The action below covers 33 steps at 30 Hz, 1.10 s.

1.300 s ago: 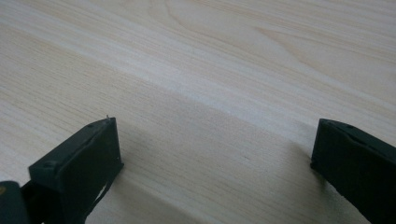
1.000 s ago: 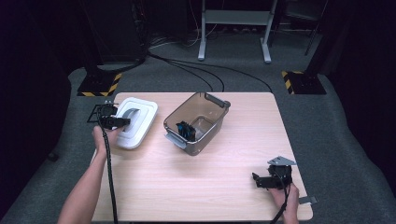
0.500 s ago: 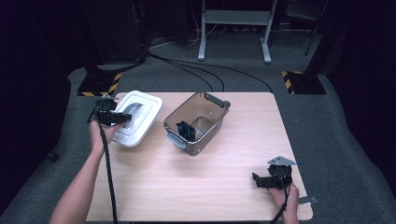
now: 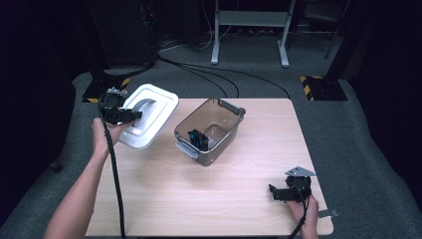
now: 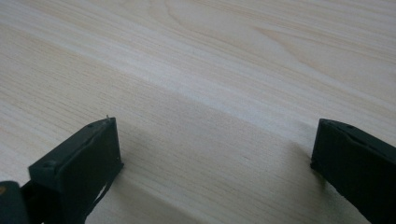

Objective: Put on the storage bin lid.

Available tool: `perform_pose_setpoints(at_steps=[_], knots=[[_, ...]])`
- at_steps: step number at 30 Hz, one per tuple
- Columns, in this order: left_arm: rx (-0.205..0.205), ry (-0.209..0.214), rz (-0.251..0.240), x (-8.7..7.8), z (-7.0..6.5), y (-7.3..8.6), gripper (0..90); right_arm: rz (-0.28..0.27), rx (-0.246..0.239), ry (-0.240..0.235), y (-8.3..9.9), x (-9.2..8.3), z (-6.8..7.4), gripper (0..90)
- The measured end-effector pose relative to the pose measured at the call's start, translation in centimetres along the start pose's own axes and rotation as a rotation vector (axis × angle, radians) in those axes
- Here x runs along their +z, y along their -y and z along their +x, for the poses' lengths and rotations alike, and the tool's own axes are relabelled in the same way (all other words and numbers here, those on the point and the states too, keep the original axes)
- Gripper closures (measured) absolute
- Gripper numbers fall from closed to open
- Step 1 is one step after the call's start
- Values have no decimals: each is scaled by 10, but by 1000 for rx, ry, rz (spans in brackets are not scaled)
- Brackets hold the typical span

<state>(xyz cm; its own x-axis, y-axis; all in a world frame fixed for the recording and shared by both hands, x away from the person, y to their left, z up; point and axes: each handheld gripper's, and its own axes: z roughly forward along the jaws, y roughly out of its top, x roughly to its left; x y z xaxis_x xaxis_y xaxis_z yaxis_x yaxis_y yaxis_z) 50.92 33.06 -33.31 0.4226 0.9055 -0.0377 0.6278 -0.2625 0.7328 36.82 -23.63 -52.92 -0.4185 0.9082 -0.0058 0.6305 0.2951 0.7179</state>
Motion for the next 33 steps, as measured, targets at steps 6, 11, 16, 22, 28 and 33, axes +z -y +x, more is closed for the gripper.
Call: perform_pose_setpoints(at_steps=[6, 11, 16, 22, 28, 33], knots=[[31, 21, -13, -7, -13, -18, 668, 0, 0, 0, 0, 0, 0, 4], [43, 51, -25, -9, -25, -31, 668, 0, 0, 0, 0, 0, 0, 4], [71, 69, -29, -7, -39, -42, 669, -1, 2, 0, 0, 0, 0, 4], [105, 107, -14, -2, -57, -53, 668, -3, 9, 3, 0, 0, 1, 4], [130, 145, 0, 4, -74, -61, 668, -4, 8, 3, 0, 0, 0, 4], [150, 173, 15, 10, -88, -67, 668, -4, 8, 4, 0, 0, 0, 4]])
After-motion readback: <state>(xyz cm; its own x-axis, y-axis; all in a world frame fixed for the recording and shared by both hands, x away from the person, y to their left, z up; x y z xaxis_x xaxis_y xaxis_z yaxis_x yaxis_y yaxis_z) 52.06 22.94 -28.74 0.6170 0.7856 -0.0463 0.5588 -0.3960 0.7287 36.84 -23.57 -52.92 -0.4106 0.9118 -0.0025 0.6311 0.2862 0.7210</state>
